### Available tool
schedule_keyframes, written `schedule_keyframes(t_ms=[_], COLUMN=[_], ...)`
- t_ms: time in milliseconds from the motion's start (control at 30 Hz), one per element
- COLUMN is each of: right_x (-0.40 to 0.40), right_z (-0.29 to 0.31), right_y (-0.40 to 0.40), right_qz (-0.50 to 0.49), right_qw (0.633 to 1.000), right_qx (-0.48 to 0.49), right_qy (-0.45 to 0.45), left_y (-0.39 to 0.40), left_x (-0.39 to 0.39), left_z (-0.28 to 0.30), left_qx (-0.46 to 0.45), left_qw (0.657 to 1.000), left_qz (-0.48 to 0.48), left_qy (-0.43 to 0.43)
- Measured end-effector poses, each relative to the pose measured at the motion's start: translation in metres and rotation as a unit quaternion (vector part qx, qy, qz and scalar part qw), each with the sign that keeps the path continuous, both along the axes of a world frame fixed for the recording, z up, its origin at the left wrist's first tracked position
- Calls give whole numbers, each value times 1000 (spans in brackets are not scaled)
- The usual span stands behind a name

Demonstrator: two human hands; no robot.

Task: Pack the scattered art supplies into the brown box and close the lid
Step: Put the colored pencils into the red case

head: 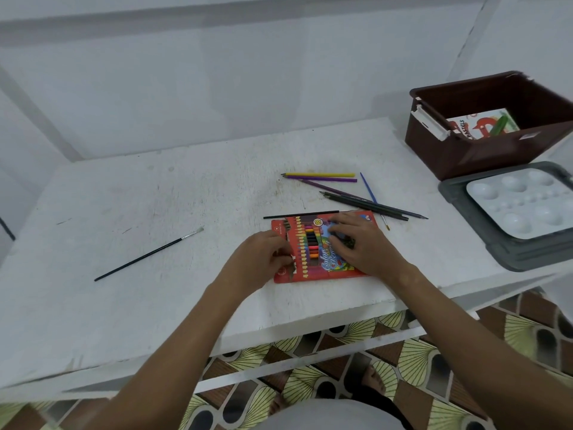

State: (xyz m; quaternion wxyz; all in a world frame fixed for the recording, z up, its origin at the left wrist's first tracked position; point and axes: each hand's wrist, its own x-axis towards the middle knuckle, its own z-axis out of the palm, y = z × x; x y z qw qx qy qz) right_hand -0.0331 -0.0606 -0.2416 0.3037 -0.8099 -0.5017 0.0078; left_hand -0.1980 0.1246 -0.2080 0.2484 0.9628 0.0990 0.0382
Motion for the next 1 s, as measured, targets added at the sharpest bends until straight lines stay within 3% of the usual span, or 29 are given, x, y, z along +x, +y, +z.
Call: schedule_keyframes(t_ms=[133,400,700,1000], right_x=[1,-1,-2,-2], right_z=[-2,-1,1,5], right_y=[0,-1,0,0], right_qz=[-9,-12,-13,-18], right_qw=[1000,1000,1000,999], right_qx=[-4,-8,-14,-34], right_qy=[6,13,14,34], left_y=[18,18,7,-2], left_x=[-14,-9,9,12], left_z=[-3,-2,0,-14], left_qx=[-16,-7,-69,-31], left_qw=[999,999,995,997], left_qz=[36,16,42,76], left_qy=[26,50,54,5])
